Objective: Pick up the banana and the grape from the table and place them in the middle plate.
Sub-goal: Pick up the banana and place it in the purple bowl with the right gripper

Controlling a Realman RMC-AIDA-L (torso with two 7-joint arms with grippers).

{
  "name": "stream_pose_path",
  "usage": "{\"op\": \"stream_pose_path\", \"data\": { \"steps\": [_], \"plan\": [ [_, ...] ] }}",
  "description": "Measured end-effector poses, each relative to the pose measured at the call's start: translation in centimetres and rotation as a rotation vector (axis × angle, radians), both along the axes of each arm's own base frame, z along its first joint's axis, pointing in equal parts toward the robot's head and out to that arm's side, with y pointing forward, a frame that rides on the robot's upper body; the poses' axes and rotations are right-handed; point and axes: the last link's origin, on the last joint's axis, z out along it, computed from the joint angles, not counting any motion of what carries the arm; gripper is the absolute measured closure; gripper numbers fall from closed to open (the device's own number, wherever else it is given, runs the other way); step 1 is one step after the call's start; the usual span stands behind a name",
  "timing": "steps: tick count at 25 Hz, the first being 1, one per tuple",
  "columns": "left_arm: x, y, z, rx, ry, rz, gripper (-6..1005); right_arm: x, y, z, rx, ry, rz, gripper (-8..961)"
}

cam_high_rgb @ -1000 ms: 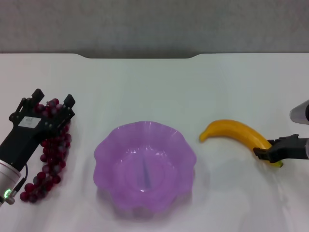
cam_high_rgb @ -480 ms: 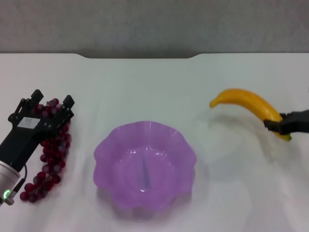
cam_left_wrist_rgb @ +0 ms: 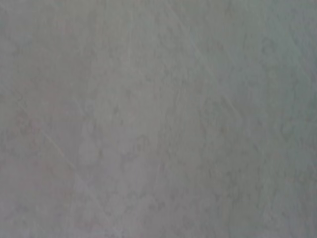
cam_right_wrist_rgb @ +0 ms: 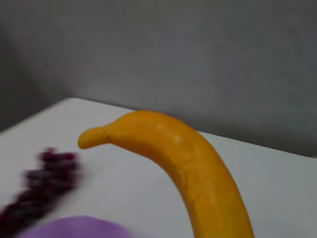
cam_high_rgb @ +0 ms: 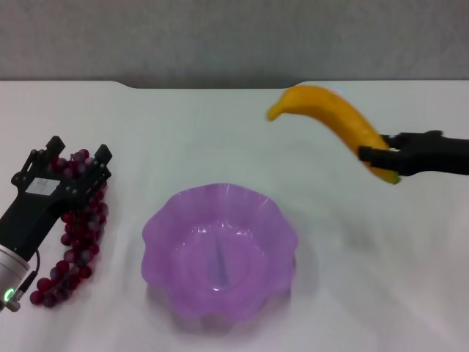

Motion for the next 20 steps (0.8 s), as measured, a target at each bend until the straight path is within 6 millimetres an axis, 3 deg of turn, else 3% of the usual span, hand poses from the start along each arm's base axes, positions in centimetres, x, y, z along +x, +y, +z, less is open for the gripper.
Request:
{"op": "stream_pose_path", "data": {
  "steps": [6, 20],
  "plan": [
    [0.2, 0.1, -0.1, -0.003, 0.000, -0.008, 106, -3.0, -0.8, -3.1, -0.204, -0.014, 0.126, 466],
    [0.5, 0.1, -0.1, -0.006, -0.001, -0.026, 107, -5.1, -0.4, -9.3, -0.443, -0.343, 0.234, 466]
  ]
}}
